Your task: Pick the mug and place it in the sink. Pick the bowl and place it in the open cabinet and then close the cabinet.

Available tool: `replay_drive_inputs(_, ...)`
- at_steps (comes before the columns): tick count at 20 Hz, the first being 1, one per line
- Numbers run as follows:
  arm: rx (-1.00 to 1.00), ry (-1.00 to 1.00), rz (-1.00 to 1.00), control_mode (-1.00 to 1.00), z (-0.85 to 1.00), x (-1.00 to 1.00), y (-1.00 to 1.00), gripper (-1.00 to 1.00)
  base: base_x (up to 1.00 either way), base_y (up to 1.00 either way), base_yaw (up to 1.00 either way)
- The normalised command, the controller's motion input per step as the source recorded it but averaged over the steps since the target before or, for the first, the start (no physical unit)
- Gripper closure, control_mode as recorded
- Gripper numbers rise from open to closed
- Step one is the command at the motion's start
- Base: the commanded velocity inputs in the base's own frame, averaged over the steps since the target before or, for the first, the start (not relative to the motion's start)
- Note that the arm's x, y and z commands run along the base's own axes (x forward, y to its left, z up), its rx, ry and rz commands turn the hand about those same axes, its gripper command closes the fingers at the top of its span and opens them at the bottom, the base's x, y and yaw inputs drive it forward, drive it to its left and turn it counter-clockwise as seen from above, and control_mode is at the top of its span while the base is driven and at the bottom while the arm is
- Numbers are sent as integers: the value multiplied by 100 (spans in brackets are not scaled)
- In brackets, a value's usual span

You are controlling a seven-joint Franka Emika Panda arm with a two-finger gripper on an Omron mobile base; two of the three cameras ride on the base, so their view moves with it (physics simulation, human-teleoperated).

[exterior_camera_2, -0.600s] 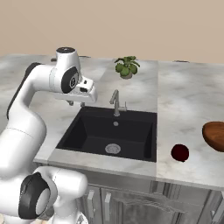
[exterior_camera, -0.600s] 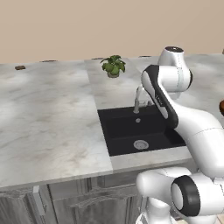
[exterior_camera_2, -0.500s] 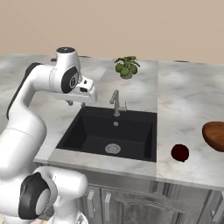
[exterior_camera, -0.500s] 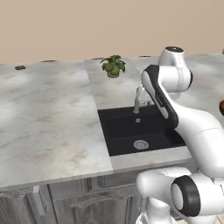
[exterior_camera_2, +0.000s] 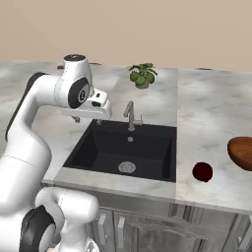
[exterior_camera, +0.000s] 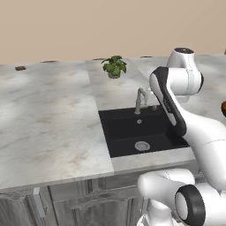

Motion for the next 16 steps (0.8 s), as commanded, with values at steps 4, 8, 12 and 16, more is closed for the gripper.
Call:
replay_drive_inputs(4, 0, 0, 3, -100, -2, -38, -39, -100, 0, 0, 0)
replay_drive_inputs(8, 0, 2, 6, -100, -5, -29, -50, -100, 0, 0, 0)
replay_drive_inputs(12, 0, -1, 3, -100, -2, -7, -35, -100, 0, 0, 0)
replay_drive_inputs(16, 0, -6, 0, -100, -2, 0, -30, -100, 0, 0, 0)
